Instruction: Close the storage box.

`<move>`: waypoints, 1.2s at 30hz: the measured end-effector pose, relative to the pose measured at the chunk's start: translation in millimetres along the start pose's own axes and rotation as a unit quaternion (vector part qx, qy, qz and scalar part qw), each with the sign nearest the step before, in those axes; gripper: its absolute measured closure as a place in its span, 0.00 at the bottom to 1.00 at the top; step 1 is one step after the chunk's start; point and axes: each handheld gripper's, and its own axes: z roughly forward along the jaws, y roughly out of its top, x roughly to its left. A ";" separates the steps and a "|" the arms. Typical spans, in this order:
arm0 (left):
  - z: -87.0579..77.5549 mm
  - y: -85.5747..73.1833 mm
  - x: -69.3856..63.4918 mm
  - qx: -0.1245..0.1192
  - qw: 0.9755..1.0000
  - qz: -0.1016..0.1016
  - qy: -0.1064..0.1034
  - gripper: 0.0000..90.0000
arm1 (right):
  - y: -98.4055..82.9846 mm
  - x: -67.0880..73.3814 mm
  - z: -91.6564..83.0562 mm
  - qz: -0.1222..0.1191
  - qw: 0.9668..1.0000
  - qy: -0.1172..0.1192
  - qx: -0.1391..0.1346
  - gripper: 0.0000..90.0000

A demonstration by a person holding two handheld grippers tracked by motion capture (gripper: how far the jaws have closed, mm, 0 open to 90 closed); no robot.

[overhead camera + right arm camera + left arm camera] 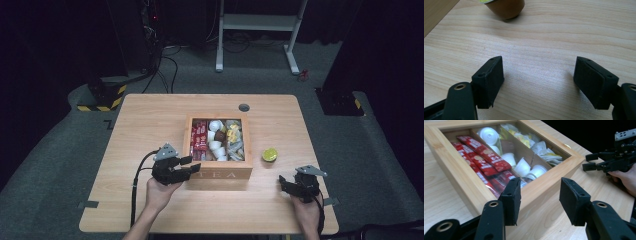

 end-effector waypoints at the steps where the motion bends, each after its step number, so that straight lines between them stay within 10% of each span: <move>1: -0.9 0.4 1.0 -0.002 1.000 0.001 0.003 0.58 | 0.0 0.0 0.0 0.000 1.000 0.000 0.000 0.27; 36: -42.2 6.1 31.5 -0.051 0.997 -0.020 0.053 0.54 | 0.5 0.4 0.4 -0.002 1.000 0.000 0.001 0.26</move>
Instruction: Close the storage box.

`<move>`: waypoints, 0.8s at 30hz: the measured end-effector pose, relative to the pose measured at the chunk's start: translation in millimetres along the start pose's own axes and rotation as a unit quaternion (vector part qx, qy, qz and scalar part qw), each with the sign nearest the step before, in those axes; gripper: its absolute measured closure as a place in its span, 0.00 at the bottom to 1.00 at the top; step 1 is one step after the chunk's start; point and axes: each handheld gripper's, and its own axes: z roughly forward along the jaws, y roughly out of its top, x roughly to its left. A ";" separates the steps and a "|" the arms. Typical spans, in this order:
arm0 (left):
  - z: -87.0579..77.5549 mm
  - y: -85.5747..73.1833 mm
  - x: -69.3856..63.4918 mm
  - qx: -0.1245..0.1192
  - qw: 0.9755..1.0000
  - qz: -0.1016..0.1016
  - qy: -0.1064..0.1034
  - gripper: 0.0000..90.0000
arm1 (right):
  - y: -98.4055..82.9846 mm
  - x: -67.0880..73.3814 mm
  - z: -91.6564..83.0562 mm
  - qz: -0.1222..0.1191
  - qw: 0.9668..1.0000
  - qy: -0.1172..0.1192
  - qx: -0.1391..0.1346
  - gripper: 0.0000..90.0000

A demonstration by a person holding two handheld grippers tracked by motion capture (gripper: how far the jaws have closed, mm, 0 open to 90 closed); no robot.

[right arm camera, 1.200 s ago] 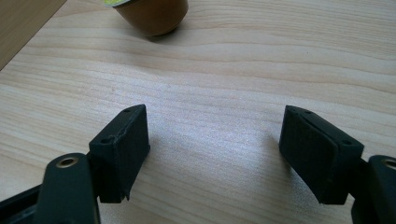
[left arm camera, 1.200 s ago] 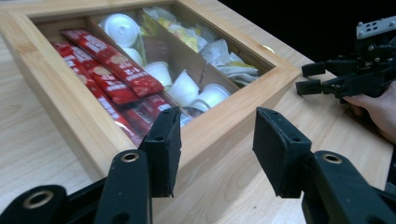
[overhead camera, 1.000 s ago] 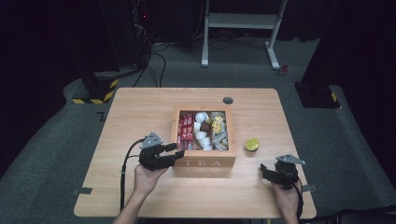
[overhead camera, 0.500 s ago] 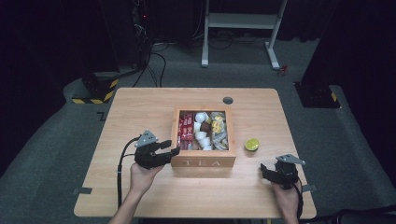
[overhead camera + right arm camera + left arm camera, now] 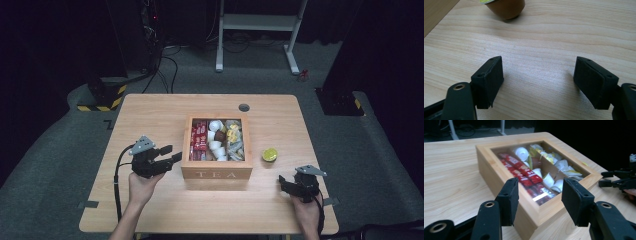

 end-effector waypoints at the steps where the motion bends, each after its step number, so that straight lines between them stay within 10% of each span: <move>1: -2.0 -0.6 1.5 -0.001 1.000 -0.001 0.001 0.54 | 0.0 0.0 0.0 0.000 1.000 0.000 0.000 0.26; 24: -24.9 -7.0 24.5 -0.009 0.999 -0.014 0.046 0.53 | 0.2 0.1 0.1 0.001 1.000 0.000 0.000 0.26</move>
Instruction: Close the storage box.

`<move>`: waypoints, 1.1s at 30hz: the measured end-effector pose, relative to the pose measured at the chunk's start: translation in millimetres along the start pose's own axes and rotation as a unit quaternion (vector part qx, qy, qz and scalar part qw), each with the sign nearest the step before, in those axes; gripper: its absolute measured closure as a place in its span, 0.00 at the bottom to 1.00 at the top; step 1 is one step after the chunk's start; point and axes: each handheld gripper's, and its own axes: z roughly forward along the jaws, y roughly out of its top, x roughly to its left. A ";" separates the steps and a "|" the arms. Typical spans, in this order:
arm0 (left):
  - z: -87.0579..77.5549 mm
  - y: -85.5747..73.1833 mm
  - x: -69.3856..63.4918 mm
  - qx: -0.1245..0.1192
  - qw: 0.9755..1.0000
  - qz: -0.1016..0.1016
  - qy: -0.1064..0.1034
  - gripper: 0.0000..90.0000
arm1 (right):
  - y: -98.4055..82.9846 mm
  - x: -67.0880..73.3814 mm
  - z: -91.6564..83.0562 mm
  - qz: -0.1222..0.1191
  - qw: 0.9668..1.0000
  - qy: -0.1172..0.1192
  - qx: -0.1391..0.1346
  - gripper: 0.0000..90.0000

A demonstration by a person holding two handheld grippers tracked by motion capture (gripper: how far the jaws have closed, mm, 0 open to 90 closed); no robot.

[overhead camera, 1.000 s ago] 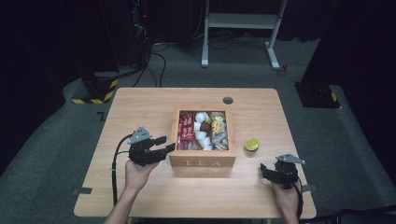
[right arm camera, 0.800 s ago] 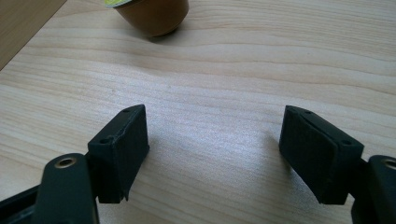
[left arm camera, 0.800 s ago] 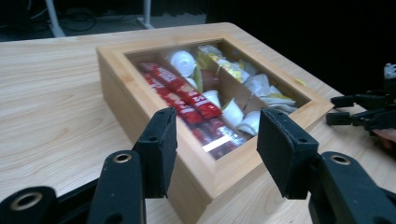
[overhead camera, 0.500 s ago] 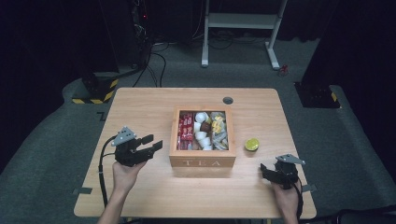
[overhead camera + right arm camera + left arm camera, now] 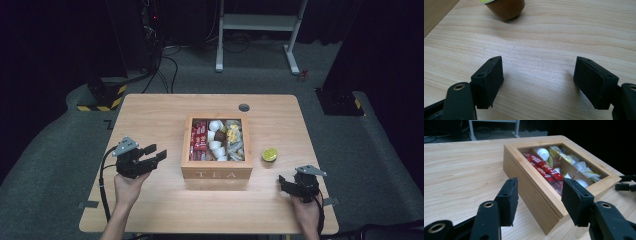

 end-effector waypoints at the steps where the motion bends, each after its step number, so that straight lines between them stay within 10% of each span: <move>1: 0.0 -0.6 0.6 0.001 1.000 0.002 0.005 0.53 | 0.0 0.0 0.0 0.000 1.000 0.000 0.000 0.26; 15: -6.7 -24.3 15.0 0.020 0.997 0.006 0.074 0.52 | 0.6 -0.5 0.7 -0.003 1.000 0.001 -0.001 0.26; 33: 3.4 -66.9 18.9 0.055 0.994 -0.017 0.091 0.50 | 0.6 -0.5 0.6 -0.003 1.000 0.001 0.000 0.26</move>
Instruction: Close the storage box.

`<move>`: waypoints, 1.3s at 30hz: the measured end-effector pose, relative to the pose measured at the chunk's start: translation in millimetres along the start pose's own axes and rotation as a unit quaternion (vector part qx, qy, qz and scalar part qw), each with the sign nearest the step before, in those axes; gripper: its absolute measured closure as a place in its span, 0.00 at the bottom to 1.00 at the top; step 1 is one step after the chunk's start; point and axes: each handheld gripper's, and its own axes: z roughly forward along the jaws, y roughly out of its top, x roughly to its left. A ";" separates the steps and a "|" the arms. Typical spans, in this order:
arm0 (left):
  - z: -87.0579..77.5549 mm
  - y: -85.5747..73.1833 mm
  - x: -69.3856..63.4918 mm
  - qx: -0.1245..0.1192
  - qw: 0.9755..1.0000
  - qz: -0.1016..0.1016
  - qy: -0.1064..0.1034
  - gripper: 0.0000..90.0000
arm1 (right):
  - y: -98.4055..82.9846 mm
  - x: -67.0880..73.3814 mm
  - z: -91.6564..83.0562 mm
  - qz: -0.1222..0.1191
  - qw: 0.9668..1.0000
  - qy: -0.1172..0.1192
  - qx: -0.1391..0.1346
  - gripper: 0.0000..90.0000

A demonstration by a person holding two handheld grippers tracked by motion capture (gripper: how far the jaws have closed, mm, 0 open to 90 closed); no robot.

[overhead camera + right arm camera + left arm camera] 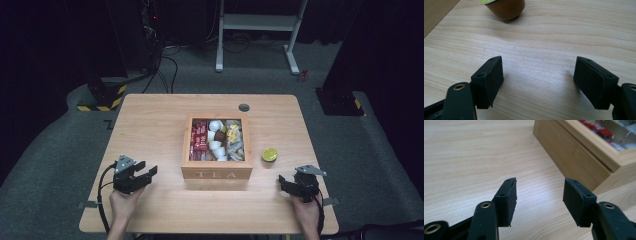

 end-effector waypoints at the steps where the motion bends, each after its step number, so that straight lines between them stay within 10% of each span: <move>1: 2.9 -5.0 0.9 0.002 1.000 -0.002 0.002 0.49 | 0.0 0.2 0.0 0.001 1.000 0.000 0.000 0.26; 39: 43.4 -32.2 6.0 0.048 0.997 -0.002 0.069 0.43 | -0.1 0.2 0.1 0.000 1.000 -0.001 -0.001 0.26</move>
